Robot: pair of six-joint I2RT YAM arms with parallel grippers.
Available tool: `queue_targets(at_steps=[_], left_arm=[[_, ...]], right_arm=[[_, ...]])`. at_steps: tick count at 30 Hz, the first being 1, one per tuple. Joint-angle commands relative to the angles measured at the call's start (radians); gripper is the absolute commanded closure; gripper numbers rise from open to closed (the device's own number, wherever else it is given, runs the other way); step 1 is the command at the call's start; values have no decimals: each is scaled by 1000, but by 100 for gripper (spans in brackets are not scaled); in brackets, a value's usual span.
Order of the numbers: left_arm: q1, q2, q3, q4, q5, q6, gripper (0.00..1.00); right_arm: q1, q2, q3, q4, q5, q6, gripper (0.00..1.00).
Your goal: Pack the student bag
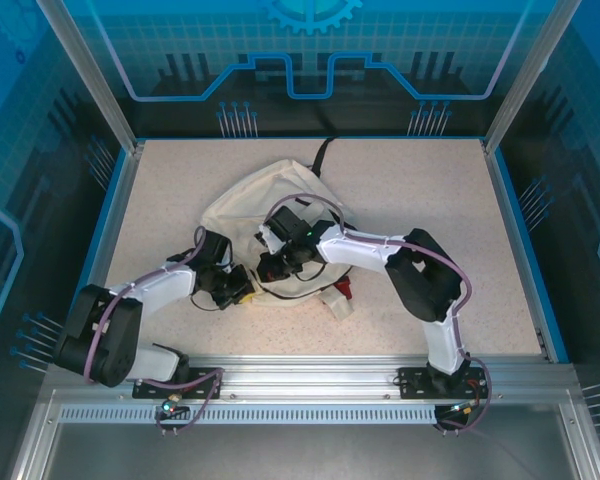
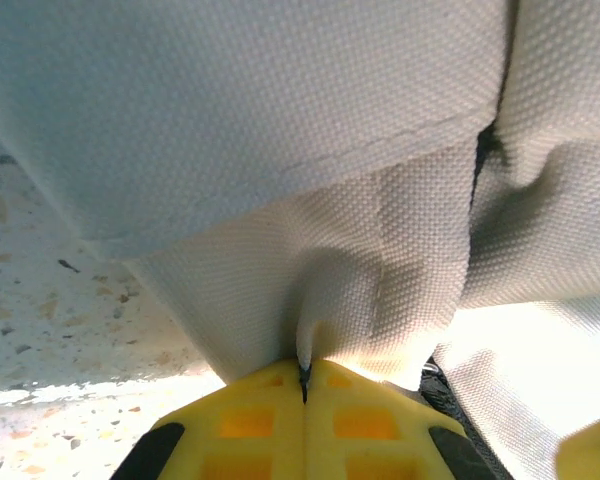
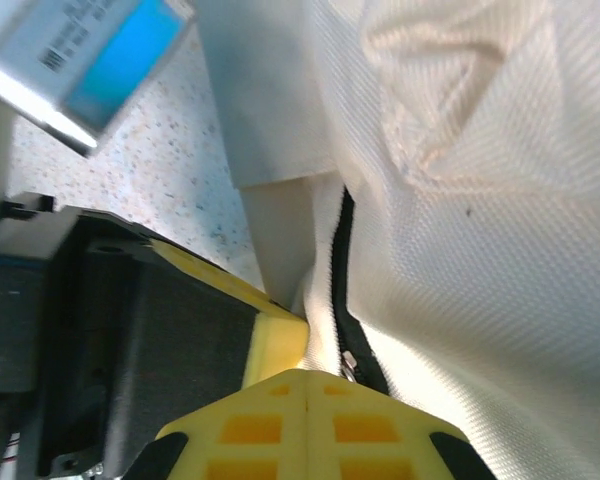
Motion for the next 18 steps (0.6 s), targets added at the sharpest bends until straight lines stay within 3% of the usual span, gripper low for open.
queue_targets(at_steps=[1,7,12,16,18], left_arm=[[17,-26,1,-40,21,35,96],[29,-80,4,-70,18,2,81],[28,-159,-14,-45,42,-115,56],[25,-164,-33,19,84,-170,49],[22,-146,-29,34,102,-169,47]], right_arm=[[-10,-28,-23,21,-27,11,100],[11,-46,-20,-62,63,-5,97],[35,-105,-90,-55,112,53,87],[57,-143,-161,-23,95,102,87],[68,-160,-178,-22,99,114,80]])
